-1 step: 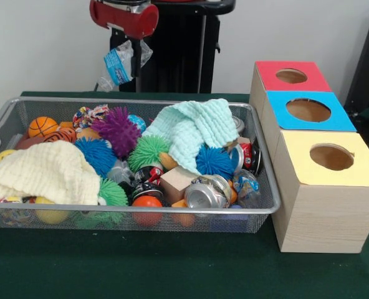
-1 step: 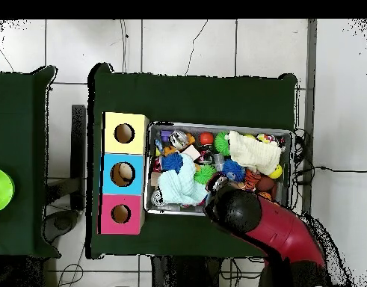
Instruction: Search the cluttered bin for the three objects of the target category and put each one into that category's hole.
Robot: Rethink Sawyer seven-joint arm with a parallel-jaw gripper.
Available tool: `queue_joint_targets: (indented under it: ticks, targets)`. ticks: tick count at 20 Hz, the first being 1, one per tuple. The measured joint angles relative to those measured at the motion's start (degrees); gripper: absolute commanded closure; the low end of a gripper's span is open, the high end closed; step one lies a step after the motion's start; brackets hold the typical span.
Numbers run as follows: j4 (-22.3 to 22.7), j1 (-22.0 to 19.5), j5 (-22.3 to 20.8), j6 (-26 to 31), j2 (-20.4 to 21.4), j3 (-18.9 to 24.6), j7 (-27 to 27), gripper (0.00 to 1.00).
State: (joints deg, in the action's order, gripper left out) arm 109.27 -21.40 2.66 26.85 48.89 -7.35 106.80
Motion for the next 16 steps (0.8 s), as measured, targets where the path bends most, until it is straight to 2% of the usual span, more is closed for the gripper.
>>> queue_joint_targets:
  ticks: [5,16]
  targets:
    - [-0.1,1.3,0.7,0.0,-0.8,-1.6,0.5,1.00]
    - [-1.8,8.2,4.1,0.8,-2.0,-5.7,1.1,1.00]
